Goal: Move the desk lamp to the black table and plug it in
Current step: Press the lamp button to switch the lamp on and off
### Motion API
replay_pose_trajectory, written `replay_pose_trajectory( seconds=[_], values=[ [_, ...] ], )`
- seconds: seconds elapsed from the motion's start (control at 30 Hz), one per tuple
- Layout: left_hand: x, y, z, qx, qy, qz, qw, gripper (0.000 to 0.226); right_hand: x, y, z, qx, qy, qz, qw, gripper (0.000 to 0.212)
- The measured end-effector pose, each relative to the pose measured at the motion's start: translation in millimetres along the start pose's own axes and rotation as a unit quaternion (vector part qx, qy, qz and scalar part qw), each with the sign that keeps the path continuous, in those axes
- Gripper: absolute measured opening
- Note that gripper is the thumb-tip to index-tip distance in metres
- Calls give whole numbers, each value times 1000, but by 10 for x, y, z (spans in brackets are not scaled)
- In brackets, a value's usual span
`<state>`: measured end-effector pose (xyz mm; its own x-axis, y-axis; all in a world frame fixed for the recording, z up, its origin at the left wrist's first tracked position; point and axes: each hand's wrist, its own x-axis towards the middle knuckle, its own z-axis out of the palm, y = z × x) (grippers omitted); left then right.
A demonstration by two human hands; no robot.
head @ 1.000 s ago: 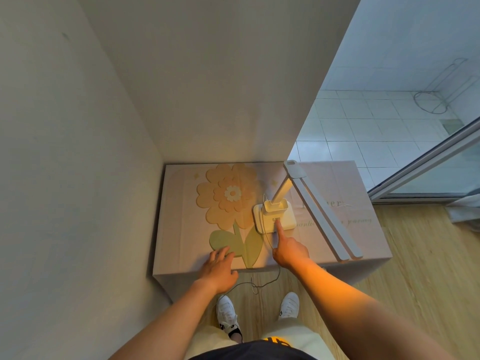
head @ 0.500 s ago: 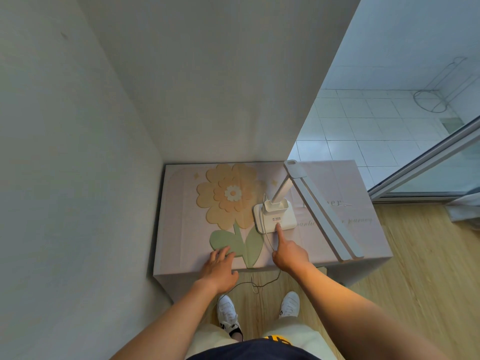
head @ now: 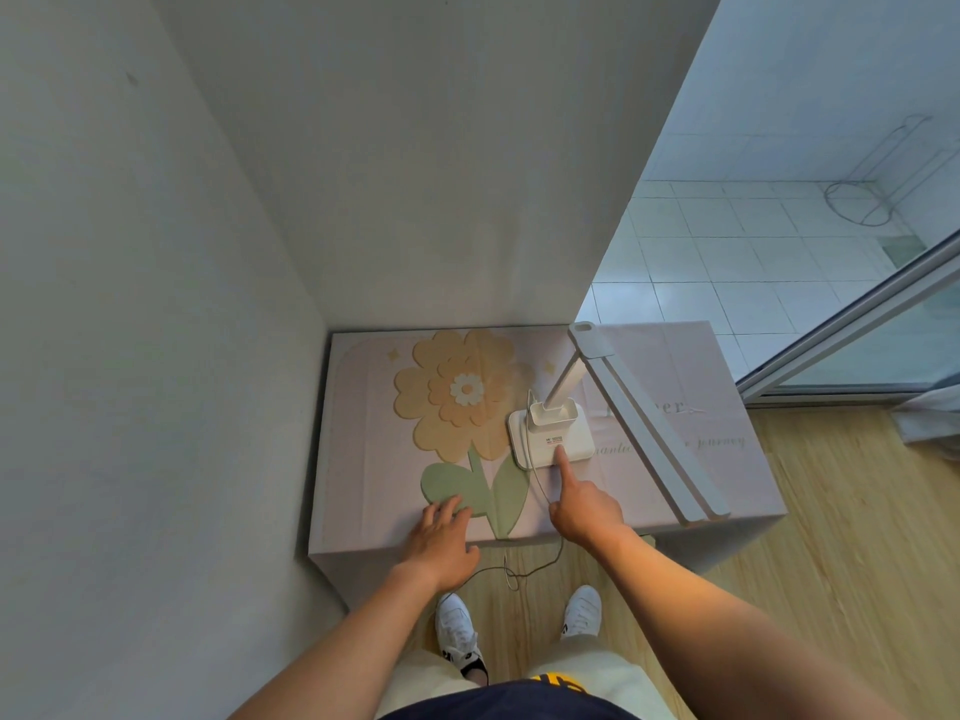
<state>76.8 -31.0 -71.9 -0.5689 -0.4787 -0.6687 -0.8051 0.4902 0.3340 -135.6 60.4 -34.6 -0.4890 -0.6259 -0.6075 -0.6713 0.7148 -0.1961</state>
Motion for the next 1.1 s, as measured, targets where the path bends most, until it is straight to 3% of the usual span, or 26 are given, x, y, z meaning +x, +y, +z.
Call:
replay_pose_trajectory(
  seconds=[0.37,0.7,1.1],
  values=[
    [4,4,-8,-7,1,0,1000,70,24,-48,-46,9,17,-5,1000,93],
    [-5,29,-17,-2,-1,-2,1000,71,79,-58,-40,-30,-14,0,999,83],
    [1,30,-2,-5,-11,-3,1000,72,19,-27,-7,-7,11,5,1000,90]
  ],
)
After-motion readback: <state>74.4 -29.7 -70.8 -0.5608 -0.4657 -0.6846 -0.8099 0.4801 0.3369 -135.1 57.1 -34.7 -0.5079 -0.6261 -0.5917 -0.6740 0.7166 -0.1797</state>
